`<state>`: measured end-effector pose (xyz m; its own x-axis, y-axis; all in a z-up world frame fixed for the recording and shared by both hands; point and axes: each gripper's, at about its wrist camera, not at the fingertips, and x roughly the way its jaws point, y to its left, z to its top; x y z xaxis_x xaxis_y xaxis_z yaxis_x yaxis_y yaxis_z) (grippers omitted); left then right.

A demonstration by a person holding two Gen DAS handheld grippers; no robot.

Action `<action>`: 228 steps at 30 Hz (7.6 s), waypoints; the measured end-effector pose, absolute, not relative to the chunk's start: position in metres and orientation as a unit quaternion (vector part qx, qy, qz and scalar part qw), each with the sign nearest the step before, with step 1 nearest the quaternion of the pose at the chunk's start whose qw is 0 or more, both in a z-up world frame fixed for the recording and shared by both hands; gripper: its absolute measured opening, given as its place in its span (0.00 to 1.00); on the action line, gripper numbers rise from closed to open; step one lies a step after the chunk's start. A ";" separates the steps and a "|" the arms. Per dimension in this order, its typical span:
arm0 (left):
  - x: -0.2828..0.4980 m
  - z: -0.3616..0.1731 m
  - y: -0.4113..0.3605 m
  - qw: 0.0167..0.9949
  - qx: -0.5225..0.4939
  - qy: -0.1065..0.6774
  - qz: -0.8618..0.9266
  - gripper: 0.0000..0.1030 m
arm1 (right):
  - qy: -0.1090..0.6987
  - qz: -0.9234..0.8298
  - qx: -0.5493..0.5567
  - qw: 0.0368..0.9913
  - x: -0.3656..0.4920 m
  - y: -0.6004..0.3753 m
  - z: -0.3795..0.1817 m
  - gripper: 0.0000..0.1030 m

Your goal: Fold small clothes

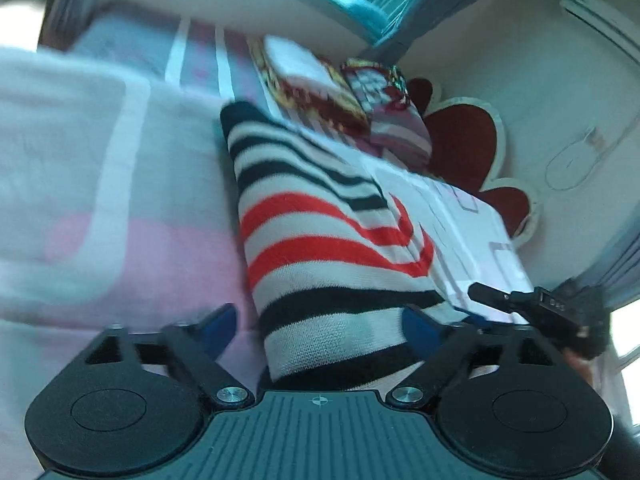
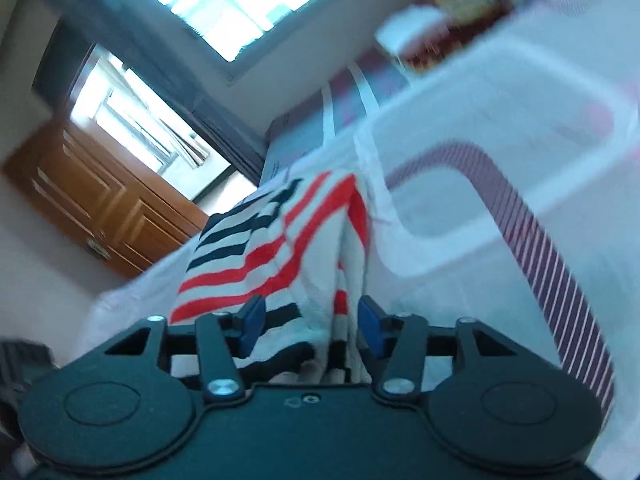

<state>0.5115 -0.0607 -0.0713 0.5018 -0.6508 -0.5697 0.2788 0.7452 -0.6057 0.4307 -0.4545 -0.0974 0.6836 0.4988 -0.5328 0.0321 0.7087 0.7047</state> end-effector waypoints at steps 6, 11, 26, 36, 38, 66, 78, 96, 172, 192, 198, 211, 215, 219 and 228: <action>0.529 -0.094 -0.066 0.813 -0.233 0.454 -0.280 0.77 | 0.423 0.162 0.401 0.796 0.445 -0.462 -0.127 0.62; 0.543 -0.108 -0.067 0.790 -0.280 0.455 -0.300 0.76 | 0.438 0.183 0.393 0.787 0.460 -0.448 -0.132 0.61; 0.552 -0.116 -0.062 0.777 -0.296 0.454 -0.319 0.68 | 0.450 0.185 0.346 0.803 0.455 -0.464 -0.111 0.67; 0.552 -0.114 -0.062 0.776 -0.286 0.460 -0.324 0.68 | 0.451 0.231 0.357 0.785 0.470 -0.436 -0.121 0.49; 0.551 -0.116 -0.059 0.774 -0.289 0.459 -0.326 0.68 | 0.446 0.229 0.352 0.790 0.463 -0.449 -0.119 0.49; 0.548 -0.097 -0.106 0.822 -0.197 0.439 -0.305 0.77 | 0.449 0.223 0.301 0.811 0.482 -0.403 -0.114 0.52; 0.518 -0.049 -0.097 0.854 -0.149 0.395 -0.306 0.48 | 0.412 0.227 0.241 0.849 0.452 -0.388 -0.071 0.34; 0.420 0.024 0.028 0.890 -0.163 0.332 -0.269 0.48 | 0.369 0.280 0.180 0.868 0.413 -0.284 0.001 0.34; 0.112 0.005 0.135 0.954 -0.077 0.287 0.038 1.00 | 0.363 0.246 0.025 0.898 0.189 -0.108 0.001 0.94; 0.000 0.064 0.085 0.970 -0.057 0.236 0.026 1.00 | 0.276 0.157 -0.036 0.948 0.059 -0.109 0.066 0.99; -0.009 0.069 0.081 0.971 -0.064 0.229 0.036 1.00 | 0.251 0.152 -0.034 0.955 0.048 -0.112 0.075 0.99; -0.012 0.076 0.074 0.974 -0.049 0.219 0.037 1.00 | 0.232 0.156 -0.033 0.959 0.048 -0.115 0.082 0.99; -0.014 0.076 0.074 0.974 -0.047 0.219 0.038 1.00 | 0.230 0.155 -0.039 0.960 0.047 -0.113 0.082 0.99; -0.014 0.078 0.073 0.974 -0.046 0.217 0.037 1.00 | 0.228 0.156 -0.038 0.960 0.046 -0.113 0.083 0.99; -0.015 0.078 0.071 0.975 -0.043 0.216 0.034 1.00 | 0.228 0.151 -0.041 0.961 0.044 -0.113 0.083 0.99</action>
<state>-0.0145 0.0713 0.0781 0.9043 0.0472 -0.4243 -0.0845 0.9940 -0.0694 0.0443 -0.1130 0.0835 0.8506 0.2710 -0.4506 -0.3086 0.9511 -0.0105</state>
